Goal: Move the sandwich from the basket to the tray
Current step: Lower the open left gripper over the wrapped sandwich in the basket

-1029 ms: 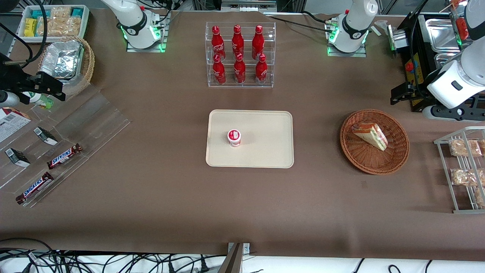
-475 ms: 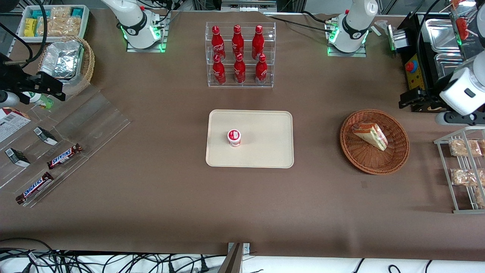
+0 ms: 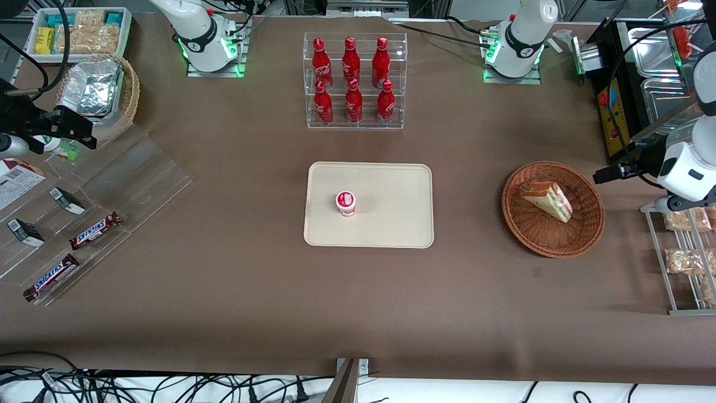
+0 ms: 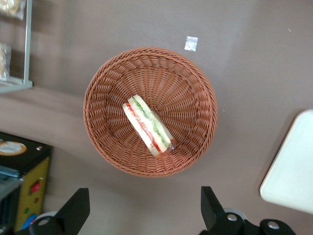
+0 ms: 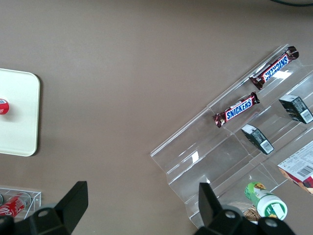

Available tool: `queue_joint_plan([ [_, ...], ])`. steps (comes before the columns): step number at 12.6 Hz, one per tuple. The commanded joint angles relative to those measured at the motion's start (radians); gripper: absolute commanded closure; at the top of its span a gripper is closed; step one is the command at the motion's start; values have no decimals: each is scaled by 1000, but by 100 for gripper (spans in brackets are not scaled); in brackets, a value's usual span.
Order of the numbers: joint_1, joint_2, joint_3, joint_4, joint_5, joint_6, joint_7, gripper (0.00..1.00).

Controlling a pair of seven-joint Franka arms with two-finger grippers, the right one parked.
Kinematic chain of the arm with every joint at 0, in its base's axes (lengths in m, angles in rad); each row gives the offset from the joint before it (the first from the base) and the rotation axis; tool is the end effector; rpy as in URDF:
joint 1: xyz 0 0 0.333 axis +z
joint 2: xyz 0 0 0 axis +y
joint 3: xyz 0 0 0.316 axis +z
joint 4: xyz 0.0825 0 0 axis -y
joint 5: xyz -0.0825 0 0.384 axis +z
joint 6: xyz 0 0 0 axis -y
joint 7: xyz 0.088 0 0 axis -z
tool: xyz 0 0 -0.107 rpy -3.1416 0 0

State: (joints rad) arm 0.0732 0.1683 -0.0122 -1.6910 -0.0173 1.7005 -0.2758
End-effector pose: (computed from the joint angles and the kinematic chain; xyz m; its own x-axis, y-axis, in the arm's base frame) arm 0.5948 0.0351 0.4810 0.9302 0.3316 -0.1572 0.3319 -0.9430 -0.0251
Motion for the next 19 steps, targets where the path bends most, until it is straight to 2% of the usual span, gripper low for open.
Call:
queue_joint_plan([
  [1,-3,-29,-17,-108,36,97,-156,0],
  [6,-3,-101,-18,-398,39,396,-347,0],
  [8,-3,-107,-26,-499,112,529,-448,0],
  [10,-3,-101,-34,-577,128,652,-538,0],
  [15,0,-52,-32,-697,128,898,-589,0],
  [19,0,9,-32,-730,128,1019,-635,0],
])
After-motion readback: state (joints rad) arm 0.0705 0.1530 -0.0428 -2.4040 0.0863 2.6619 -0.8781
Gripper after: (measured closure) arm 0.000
